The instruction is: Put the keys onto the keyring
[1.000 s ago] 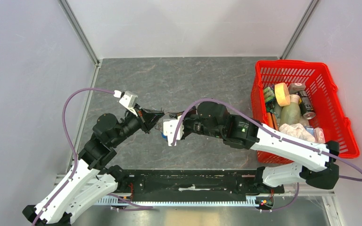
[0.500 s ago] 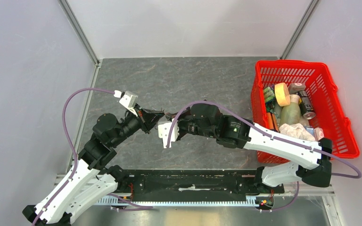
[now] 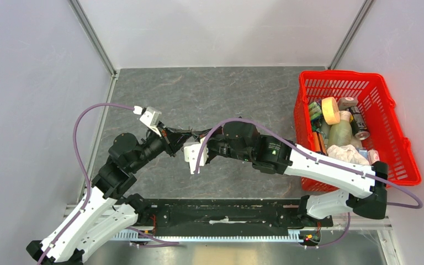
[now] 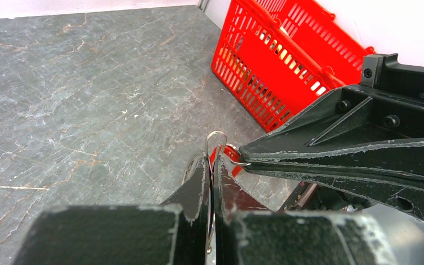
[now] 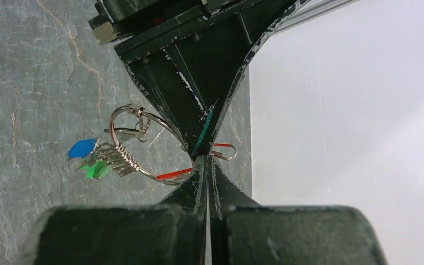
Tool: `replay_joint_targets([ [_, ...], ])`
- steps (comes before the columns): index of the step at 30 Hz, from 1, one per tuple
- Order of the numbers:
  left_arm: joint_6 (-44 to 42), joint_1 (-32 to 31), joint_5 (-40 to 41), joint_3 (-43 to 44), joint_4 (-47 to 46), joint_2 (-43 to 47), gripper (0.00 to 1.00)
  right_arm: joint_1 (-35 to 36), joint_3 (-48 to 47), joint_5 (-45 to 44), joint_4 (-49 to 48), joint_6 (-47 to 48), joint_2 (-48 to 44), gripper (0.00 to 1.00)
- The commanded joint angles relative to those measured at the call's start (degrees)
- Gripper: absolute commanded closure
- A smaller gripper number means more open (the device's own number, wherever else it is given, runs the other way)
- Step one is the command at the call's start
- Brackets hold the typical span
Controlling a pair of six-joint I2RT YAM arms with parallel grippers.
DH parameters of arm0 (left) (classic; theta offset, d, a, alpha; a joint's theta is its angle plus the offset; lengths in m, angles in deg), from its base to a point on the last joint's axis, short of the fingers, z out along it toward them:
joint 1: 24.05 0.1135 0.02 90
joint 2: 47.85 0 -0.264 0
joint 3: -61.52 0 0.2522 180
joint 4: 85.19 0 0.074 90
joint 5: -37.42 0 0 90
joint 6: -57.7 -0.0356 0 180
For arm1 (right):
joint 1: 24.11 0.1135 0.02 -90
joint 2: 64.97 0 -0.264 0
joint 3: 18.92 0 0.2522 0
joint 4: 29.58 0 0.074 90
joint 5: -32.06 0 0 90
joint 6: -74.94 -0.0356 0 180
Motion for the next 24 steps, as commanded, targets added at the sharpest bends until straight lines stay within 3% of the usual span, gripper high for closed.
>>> replay_joint_targets([
  [1,0.6,0.2,-1.6,3.0,-2.3,0.5,0.98,0.2,0.6,-0.8,-3.8,1.7,0.0,1.0],
  [24,0.6,0.2,-2.7,3.1,-2.6,0.6,0.98,0.2,1.7,-4.2,-8.9,1.9,0.8,1.0],
])
